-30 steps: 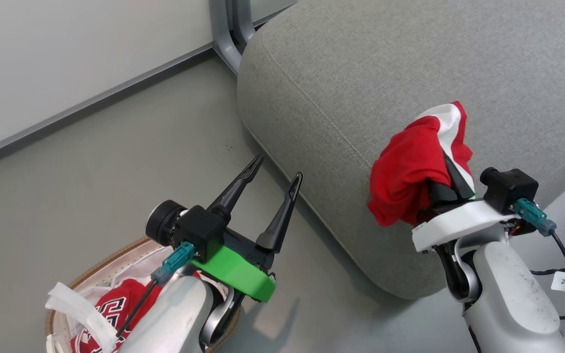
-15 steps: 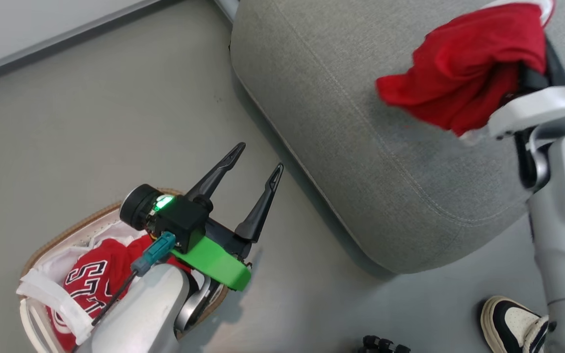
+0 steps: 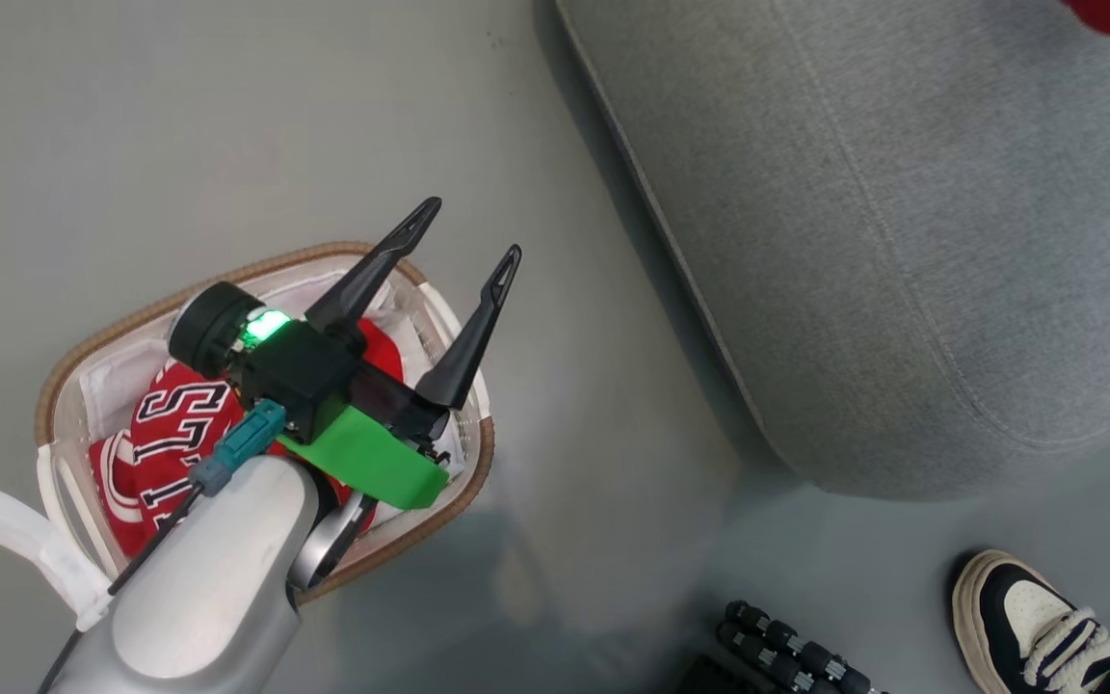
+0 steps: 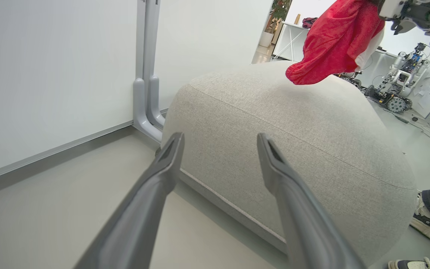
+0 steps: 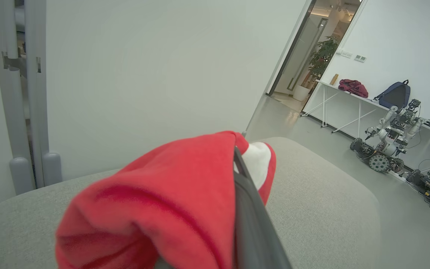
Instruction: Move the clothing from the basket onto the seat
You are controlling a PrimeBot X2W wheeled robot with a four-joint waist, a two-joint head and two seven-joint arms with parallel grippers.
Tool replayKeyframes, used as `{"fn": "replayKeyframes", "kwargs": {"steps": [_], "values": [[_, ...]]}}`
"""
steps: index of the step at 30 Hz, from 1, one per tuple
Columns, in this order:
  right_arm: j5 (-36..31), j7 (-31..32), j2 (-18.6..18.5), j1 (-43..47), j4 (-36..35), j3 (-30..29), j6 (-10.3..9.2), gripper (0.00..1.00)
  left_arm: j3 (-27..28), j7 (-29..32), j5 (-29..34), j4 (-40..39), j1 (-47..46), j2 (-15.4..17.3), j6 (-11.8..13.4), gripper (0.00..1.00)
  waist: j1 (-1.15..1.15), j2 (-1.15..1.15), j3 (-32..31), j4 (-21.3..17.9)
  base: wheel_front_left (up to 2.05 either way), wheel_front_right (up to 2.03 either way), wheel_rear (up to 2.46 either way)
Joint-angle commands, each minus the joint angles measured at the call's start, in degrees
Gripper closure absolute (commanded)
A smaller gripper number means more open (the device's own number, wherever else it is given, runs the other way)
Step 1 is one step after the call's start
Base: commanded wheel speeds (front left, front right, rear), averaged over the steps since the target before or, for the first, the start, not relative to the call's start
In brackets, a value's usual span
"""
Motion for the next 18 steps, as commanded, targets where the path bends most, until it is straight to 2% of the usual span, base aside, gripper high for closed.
{"fn": "replayKeyframes", "kwargs": {"steps": [1, 6, 11, 12, 13, 14, 18], "values": [[-1.5, 0.4, 0.3, -1.6, -0.2, -3.0, -0.08, 1.00, 0.6, 0.0, 0.2, -0.6, -1.4, 0.6, -0.2, 0.00, -0.01, 0.00, 6.2, 5.2, 0.00, 0.00, 0.00], [-7.7, 0.9, 2.3, -3.7, -0.8, -10.0, -0.08, 1.00, 0.6, 0.0, -0.5, -1.2, -1.7, 1.5, -0.2, 0.00, -0.01, 0.00, 9.0, 6.8, 0.00, 0.00, 0.00], [-11.5, 0.0, 5.8, -0.5, 0.0, -16.8, -0.08, 1.00, 1.1, 0.0, -0.7, -1.0, -1.5, 1.2, -0.2, 0.00, -0.01, 0.00, 9.6, 7.8, 0.00, 0.00, 0.00], [-11.8, -0.2, 6.4, 0.2, 0.2, -17.7, -0.08, 0.81, 1.2, 0.0, -0.7, -0.9, -1.5, 1.0, -0.2, 0.00, -0.01, 0.00, 9.5, 7.9, 0.00, 0.00, 0.00], [-12.0, -0.3, 7.1, 1.2, 0.5, -18.5, -0.08, 0.26, 1.3, 0.0, -0.8, -0.8, -1.5, 0.9, -0.2, 0.00, -0.01, 0.00, 9.4, 8.0, 0.00, 0.00, 0.00], [-11.8, -0.5, 7.6, 1.9, 0.9, -19.1, -0.08, 0.00, 1.5, 0.0, -0.9, -0.7, -1.6, 0.8, -0.2, 0.00, -0.01, 0.00, 9.2, 8.0, 0.00, 0.00, 0.00], [-9.2, -0.6, 9.0, 5.7, 0.2, -18.5, -0.08, 0.00, 2.1, 0.0, -1.0, -0.1, -1.3, 0.3, -0.2, 0.00, -0.01, 0.00, 7.8, 8.2, 0.00, 0.00, 0.00]]}}
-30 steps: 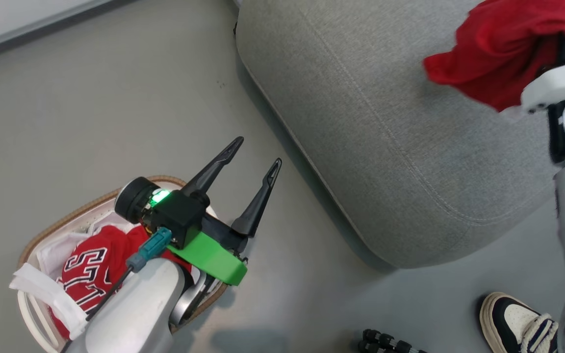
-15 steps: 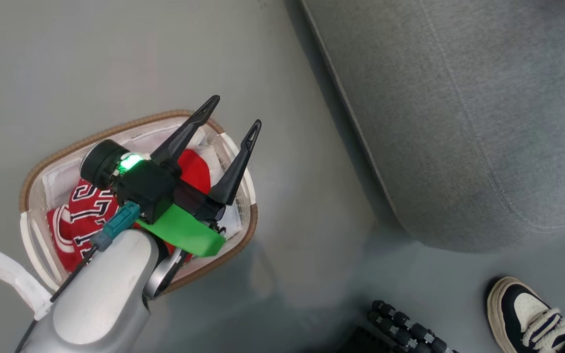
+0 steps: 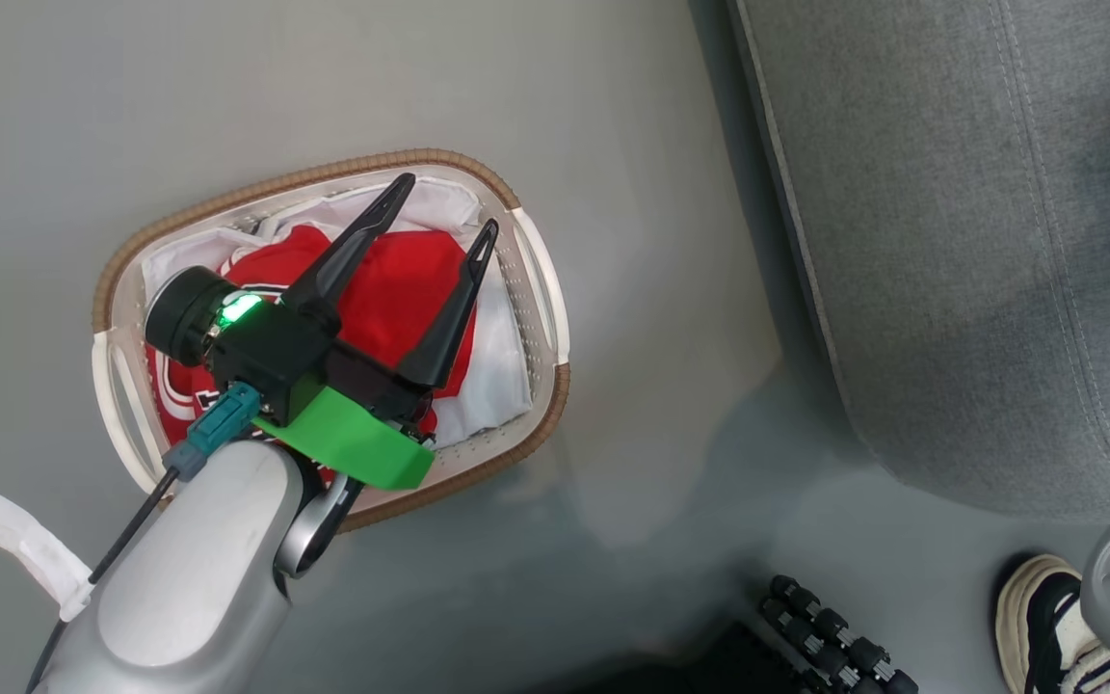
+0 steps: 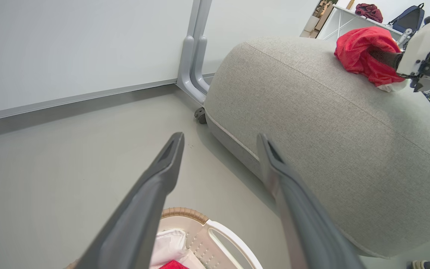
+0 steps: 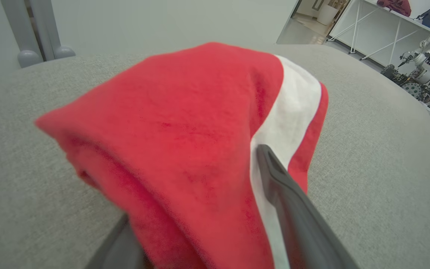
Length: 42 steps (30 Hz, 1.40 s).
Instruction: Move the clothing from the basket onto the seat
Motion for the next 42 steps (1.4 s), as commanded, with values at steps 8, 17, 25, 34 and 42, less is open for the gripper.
{"fn": "replayKeyframes", "kwargs": {"steps": [8, 17, 25, 34, 42], "values": [[10.5, -0.2, 1.8, 13.1, -5.6, 4.5, -0.08, 0.00, 4.0, 0.0, 0.6, 2.3, 2.5, -2.0, -0.2, 0.00, -0.01, 0.00, -6.5, 1.0, 0.00, 0.00, 0.00], [19.1, -0.3, 2.8, 24.7, -12.2, 13.7, -0.08, 0.00, 11.0, 0.0, 2.3, 4.5, 8.3, -4.6, -0.2, 0.00, -0.01, 0.00, -13.4, 3.1, 0.00, 0.00, 0.00], [24.4, -0.3, 3.0, 30.0, -14.4, 24.0, -0.08, 0.00, 18.1, 0.0, 4.3, 6.6, 13.0, -8.1, -0.2, 0.00, -0.01, 0.00, -18.8, 6.8, 0.00, 0.00, 0.00], [28.5, -0.3, 3.0, 32.0, -15.6, 35.1, -0.08, 0.00, 26.9, 0.0, 9.5, 9.8, 16.6, -12.0, -0.2, 0.00, -0.01, 0.00, -23.7, 12.6, 0.00, 0.00, 0.00], [30.5, -0.3, 3.0, 35.2, -18.3, 45.2, -0.08, 0.00, 35.4, 0.0, 13.5, 11.9, 19.8, -14.4, -0.2, 0.00, -0.01, 0.00, -28.2, 15.5, 0.00, 0.00, 0.00]]}}
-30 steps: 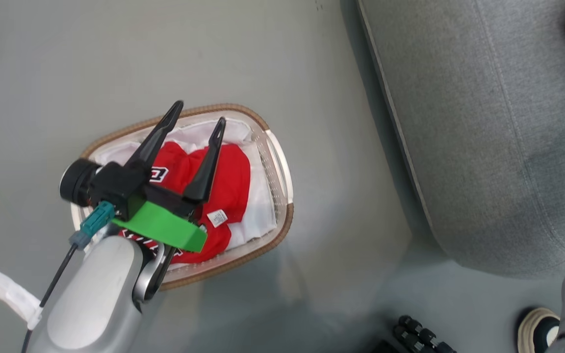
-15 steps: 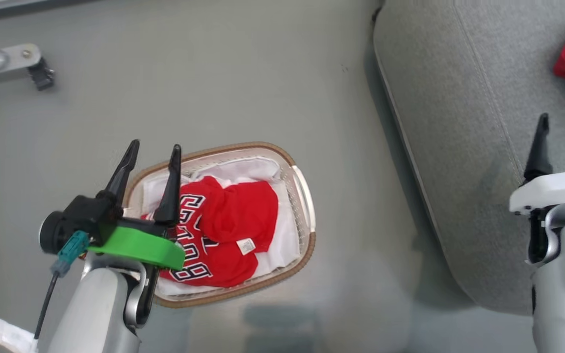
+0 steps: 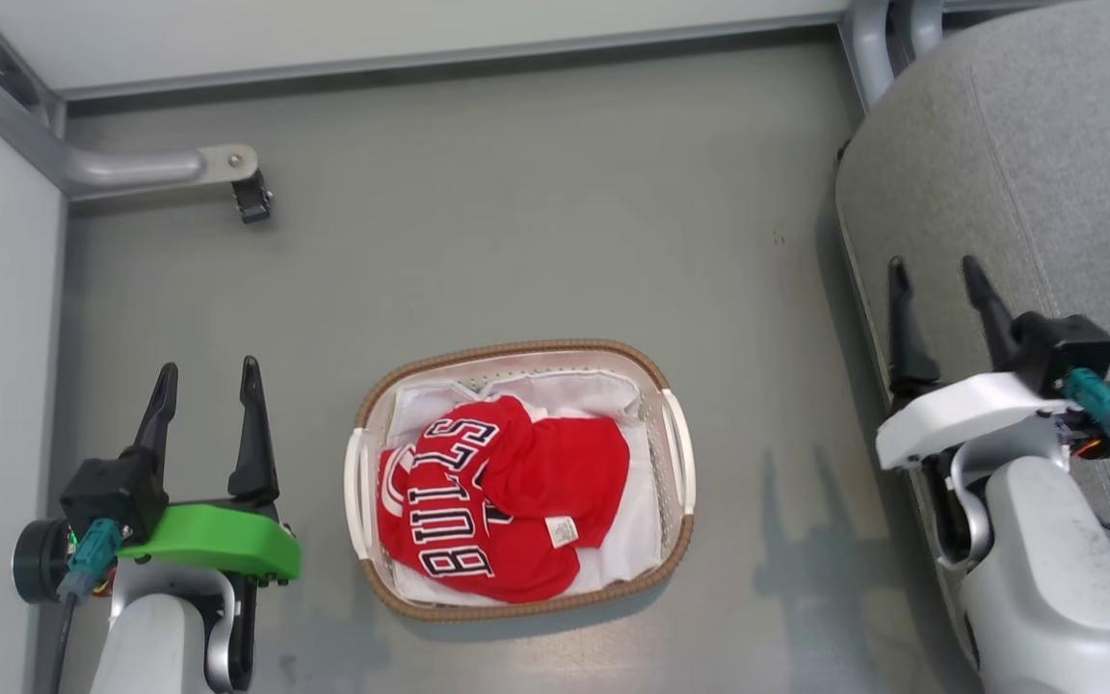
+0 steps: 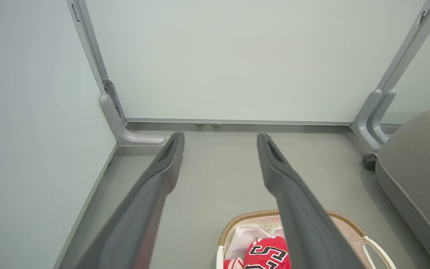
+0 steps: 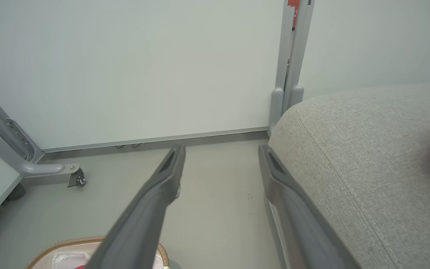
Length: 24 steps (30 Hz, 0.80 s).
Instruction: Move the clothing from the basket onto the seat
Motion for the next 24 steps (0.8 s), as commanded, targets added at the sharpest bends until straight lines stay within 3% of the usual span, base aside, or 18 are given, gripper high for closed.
{"fn": "replayKeyframes", "kwargs": {"steps": [1, 8, 24], "values": [[0.4, -0.3, -0.3, 1.5, -0.6, 1.3, -0.08, 0.00, 0.7, 0.0, 0.8, 0.3, 1.2, -0.3, -0.2, 0.00, 0.00, 0.00, -3.0, 2.1, 0.00, 0.00, 0.00], [1.8, -0.3, -0.3, 5.8, -1.5, 5.6, -0.08, 0.00, 3.7, 0.0, 2.6, 1.2, 3.5, -1.5, -0.2, 0.00, 0.00, 0.00, -6.1, 2.0, 0.00, 0.00, 0.00], [3.0, -0.3, -0.3, 14.8, -1.3, 7.1, -0.08, 0.00, 4.0, 0.0, 2.7, 1.9, 10.2, -2.2, -0.2, 0.00, 0.00, 0.00, -12.9, 1.7, 0.00, 0.00, 0.00]]}}
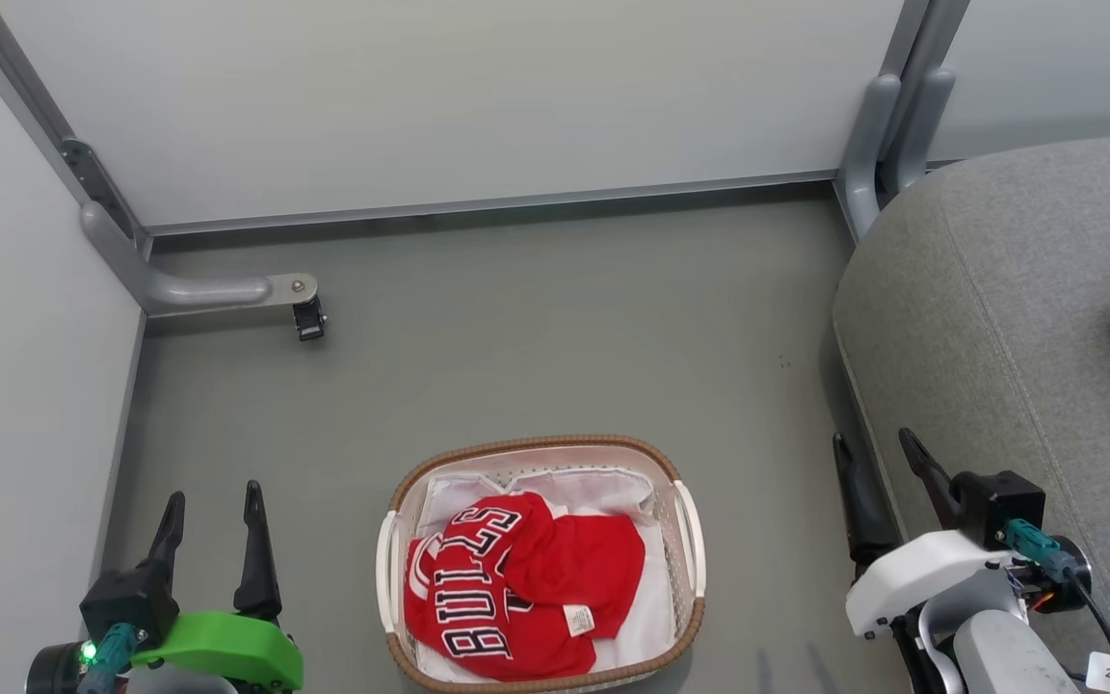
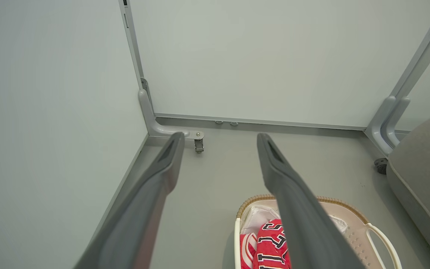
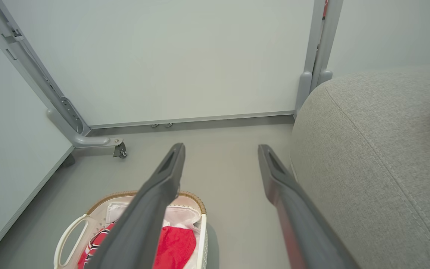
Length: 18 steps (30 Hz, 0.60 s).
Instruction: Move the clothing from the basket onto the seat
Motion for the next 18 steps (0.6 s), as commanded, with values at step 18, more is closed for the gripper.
{"fn": "replayKeyframes", "kwargs": {"steps": [18], "values": [[-0.4, -0.3, -0.3, -1.2, -1.3, -0.2, -0.08, 0.00, -3.8, 0.0, -1.8, 0.4, -0.7, 0.1, -0.2, 0.00, 0.00, 0.00, 2.8, -1.5, 0.00, 0.00, 0.00]]}}
